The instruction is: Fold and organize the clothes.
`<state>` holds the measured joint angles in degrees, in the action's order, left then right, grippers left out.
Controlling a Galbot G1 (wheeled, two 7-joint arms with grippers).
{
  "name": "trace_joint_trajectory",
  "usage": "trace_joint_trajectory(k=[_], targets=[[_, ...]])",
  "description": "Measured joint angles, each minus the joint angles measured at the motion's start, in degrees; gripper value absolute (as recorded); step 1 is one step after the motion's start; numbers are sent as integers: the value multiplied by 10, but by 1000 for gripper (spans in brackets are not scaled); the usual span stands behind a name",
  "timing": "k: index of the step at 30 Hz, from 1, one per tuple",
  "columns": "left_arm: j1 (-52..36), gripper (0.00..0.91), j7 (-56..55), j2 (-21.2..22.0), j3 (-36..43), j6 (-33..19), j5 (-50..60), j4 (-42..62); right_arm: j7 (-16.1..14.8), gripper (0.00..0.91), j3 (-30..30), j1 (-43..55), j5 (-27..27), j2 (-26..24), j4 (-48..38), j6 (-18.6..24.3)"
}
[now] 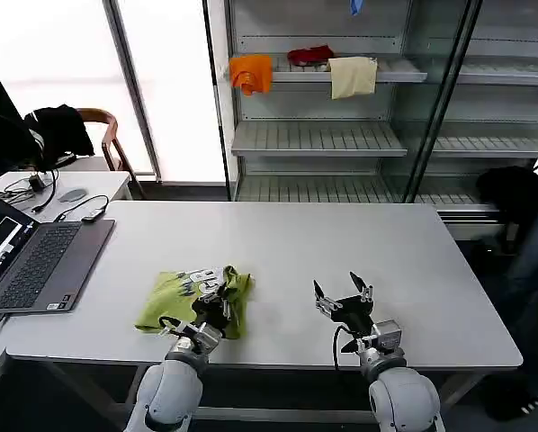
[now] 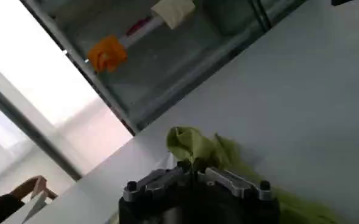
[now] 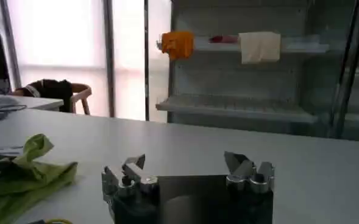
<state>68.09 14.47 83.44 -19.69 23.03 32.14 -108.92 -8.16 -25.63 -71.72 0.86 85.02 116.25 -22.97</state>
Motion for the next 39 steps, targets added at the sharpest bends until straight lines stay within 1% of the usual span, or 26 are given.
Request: trace_joint_trajectory(k=[17,24,31,39], targets=[[12,907,-31,47,35,6,-2,16,1,907,0,-4,-1,2,-1,2],[16,907,-39,57,42,7,-38,6,2,907,0,-5,-2,2,3,2],[13,907,-41,43,15,6,-140,-36,2,907,3,-3,-2,2,5,1],[16,907,-35,-8,-86,17,-283,-54,2,907,7,0,-3,1,0,1]])
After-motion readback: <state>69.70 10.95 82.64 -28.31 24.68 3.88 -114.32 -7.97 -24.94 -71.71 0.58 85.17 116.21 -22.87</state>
